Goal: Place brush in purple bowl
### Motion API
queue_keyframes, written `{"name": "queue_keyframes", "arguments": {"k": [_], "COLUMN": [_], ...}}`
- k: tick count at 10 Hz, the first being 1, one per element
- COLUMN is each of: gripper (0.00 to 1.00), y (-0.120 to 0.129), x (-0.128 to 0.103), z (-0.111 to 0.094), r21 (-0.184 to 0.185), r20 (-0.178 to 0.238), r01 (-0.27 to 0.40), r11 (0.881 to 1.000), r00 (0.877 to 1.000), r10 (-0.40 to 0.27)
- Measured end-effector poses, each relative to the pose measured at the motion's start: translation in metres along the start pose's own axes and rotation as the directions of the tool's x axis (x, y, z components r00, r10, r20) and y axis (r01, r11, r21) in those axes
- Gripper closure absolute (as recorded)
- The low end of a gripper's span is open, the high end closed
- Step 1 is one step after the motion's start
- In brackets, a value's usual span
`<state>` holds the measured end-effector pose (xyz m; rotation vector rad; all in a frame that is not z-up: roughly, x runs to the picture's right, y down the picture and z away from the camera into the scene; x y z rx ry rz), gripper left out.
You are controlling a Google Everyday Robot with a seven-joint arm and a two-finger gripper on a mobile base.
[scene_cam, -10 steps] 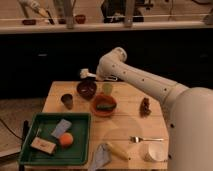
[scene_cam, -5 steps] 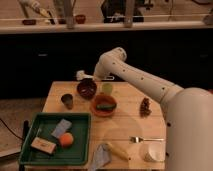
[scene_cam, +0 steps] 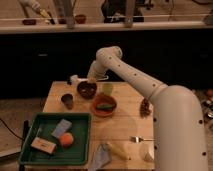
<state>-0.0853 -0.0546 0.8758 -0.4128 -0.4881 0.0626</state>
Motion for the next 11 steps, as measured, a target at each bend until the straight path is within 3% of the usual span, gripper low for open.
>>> {"name": "queue_keyframes", "arguments": {"k": [11], "gripper": [0.99], "y": [0.003], "x": [0.005], "z": [0.049], "r21": [-0.066], "r20": [0.029], "r01": [-0.057], "r11": [0.996], "r00": [0.998], "r10": [0.059]}}
